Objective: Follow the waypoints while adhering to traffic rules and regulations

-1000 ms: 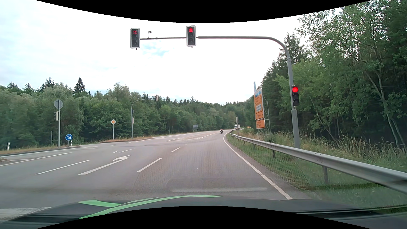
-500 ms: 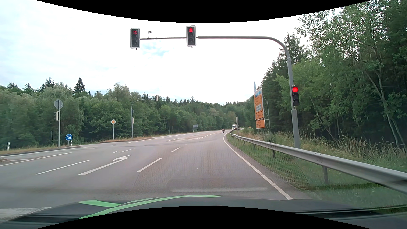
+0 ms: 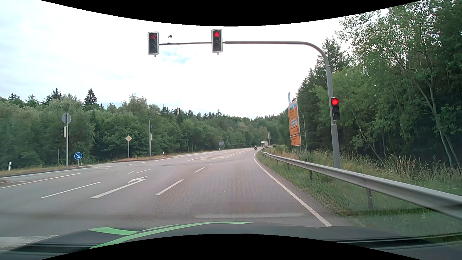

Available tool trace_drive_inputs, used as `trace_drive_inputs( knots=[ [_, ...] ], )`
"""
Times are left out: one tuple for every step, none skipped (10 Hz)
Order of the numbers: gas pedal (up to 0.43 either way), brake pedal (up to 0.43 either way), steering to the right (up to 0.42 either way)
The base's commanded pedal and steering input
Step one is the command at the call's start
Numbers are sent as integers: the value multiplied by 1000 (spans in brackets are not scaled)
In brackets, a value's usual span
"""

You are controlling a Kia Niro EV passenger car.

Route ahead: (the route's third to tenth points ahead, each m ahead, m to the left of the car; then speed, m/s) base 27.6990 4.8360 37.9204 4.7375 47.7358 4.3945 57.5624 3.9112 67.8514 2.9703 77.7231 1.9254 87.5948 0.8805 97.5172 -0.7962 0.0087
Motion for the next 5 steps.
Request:
trace_drive_inputs(
  knots=[
    [0, 274, 3],
    [0, 274, 3],
    [0, 274, 3],
    [0, 274, 3],
    [0, 274, 3]
  ],
)
